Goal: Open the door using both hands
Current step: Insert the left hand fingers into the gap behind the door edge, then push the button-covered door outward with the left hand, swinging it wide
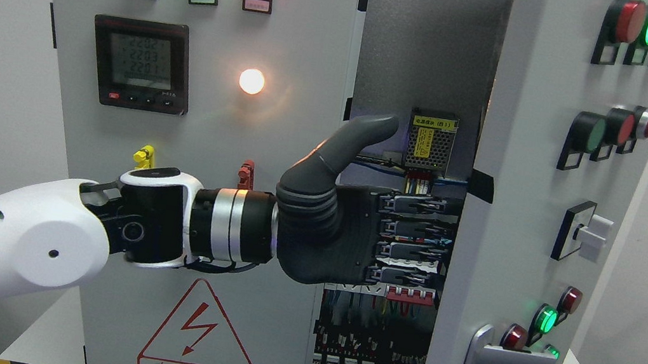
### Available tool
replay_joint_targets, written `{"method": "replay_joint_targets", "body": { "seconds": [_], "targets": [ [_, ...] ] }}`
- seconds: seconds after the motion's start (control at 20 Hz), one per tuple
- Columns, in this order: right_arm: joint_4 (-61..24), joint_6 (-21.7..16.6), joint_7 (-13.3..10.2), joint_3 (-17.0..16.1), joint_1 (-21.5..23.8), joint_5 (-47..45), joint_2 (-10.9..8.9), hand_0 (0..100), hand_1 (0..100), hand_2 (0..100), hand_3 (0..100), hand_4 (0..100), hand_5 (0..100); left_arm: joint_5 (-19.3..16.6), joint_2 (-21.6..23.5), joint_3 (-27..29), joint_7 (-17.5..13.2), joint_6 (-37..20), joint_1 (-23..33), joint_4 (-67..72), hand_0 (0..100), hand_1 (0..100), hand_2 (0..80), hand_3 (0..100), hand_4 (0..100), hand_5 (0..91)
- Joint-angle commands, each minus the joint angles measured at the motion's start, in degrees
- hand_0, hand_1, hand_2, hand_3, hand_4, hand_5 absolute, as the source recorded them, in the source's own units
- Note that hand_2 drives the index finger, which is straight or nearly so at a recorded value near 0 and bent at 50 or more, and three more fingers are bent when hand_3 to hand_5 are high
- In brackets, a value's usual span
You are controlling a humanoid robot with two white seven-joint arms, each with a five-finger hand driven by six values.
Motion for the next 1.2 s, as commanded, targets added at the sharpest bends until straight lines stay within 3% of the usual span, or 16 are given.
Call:
{"method": "replay_joint_targets", "body": {
  "seconds": [0.0,0.4,1.15],
  "targets": [
    [0.05,0.00,-0.04,0.00,-0.02,0.05,0.00,11,0,0,0,0,0,0.36,-5.68,-0.24,1.03,0.01,0.03,2.19,0,0,0.0,0,3,0.0],
    [-0.03,0.00,-0.04,0.00,0.07,-0.03,0.00,11,0,0,0,0,0,0.10,-10.60,0.81,2.79,-0.08,0.03,4.56,0,0,0.0,0,3,0.0],
    [-0.03,0.00,-0.04,0.00,-0.02,-0.03,0.00,11,0,0,0,0,0,-0.35,-16.93,2.49,10.35,-0.34,-0.32,4.83,0,0,0.0,0,3,0.0]
  ]
}}
